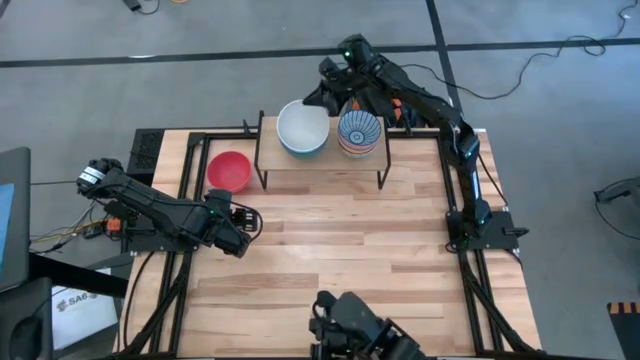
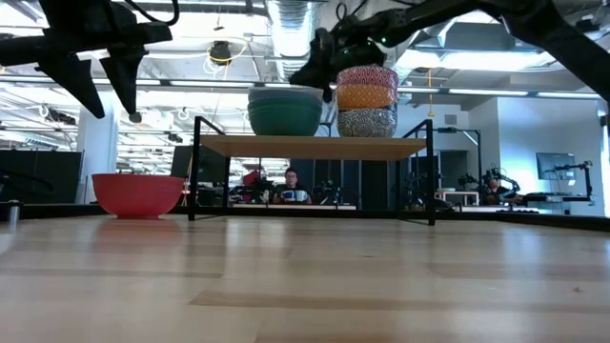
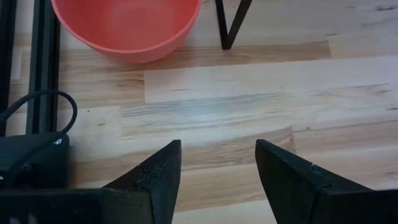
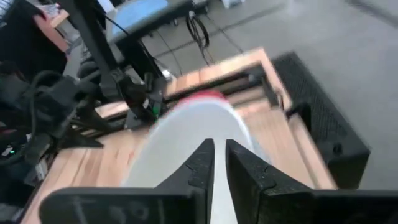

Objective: Place and stack bowls onto a shelf
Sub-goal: Stack the white bowl on top of the blue bowl, then stack the orange bowl on top of the white bowl

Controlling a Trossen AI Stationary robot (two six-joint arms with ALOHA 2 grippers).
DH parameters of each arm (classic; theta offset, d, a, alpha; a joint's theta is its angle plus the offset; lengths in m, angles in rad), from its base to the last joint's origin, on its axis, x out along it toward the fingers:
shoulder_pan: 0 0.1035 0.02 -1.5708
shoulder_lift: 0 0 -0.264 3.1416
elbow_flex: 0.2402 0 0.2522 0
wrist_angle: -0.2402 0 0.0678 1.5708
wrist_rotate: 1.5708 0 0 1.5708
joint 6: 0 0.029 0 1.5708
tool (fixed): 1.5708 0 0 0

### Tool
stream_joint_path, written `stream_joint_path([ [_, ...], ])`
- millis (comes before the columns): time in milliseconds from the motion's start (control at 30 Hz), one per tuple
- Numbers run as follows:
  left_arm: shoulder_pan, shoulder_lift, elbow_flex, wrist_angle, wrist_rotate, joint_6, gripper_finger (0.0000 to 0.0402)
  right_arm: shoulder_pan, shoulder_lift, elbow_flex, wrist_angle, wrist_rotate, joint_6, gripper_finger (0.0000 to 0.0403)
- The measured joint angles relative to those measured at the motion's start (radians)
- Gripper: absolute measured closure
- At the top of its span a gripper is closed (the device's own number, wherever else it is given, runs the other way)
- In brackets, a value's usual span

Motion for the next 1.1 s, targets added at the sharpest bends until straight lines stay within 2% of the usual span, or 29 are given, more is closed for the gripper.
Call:
stream_joint_path([
  [400, 0.000, 0.000, 0.000, 0.001, 0.005, -0.004, 0.0212, -0.029, 0.041, -0.003, -0.034, 0.015, 0.016, 0.0343],
  [733, 0.008, -0.001, 0.000, 0.000, 0.004, -0.006, 0.0212, -0.006, -0.034, -0.001, -0.005, 0.012, 0.031, 0.0343],
  [933, 0.009, -0.003, 0.059, -0.029, -0.024, 0.056, 0.0212, 0.052, -0.091, -0.001, -0.002, 0.006, 0.031, 0.0343],
  [1100, 0.009, -0.003, 0.095, -0.032, -0.067, 0.181, 0.0212, 0.124, -0.127, 0.000, 0.015, 0.011, 0.031, 0.0343],
])
